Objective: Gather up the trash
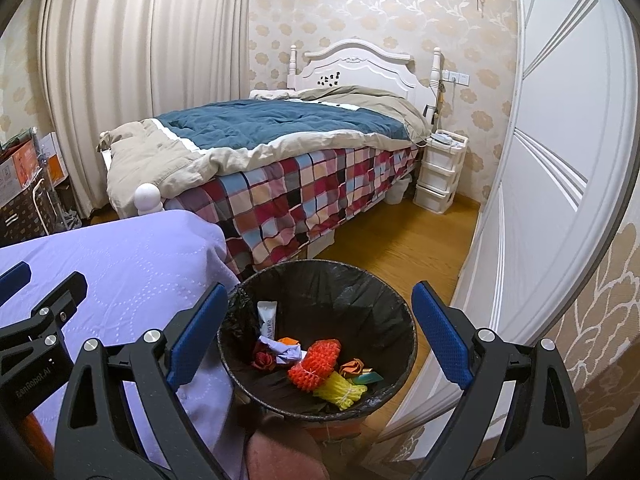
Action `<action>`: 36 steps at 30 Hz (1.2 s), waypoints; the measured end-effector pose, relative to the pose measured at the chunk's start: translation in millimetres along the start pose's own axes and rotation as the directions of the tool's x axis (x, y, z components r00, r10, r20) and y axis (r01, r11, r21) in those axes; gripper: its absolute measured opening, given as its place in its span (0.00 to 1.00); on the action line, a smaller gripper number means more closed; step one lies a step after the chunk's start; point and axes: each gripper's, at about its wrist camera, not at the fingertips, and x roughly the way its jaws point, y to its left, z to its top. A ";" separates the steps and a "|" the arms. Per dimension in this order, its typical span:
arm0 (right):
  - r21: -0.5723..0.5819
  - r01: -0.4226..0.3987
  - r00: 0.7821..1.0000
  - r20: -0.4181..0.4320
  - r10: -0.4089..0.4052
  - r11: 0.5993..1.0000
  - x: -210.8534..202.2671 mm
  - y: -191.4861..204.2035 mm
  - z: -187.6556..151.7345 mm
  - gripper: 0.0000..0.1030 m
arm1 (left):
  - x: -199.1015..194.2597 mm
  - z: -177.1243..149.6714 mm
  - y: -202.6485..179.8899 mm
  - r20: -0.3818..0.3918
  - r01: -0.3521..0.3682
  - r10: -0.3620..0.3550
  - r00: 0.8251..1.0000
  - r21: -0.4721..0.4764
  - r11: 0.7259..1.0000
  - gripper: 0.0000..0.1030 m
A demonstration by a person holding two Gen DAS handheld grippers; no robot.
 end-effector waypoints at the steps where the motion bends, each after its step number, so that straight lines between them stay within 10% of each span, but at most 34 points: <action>1: 0.000 0.000 1.000 0.000 0.000 1.000 -0.1 0.4 -0.1 0.88 | 0.3 0.4 0.2 0.000 0.001 -0.001 1.000 -0.002 1.000 0.82; 36: -0.003 0.000 1.000 0.000 0.000 1.000 0.4 1.2 0.2 0.88 | 2.5 -8.2 4.0 -0.012 0.003 -0.003 1.000 -0.003 1.000 0.82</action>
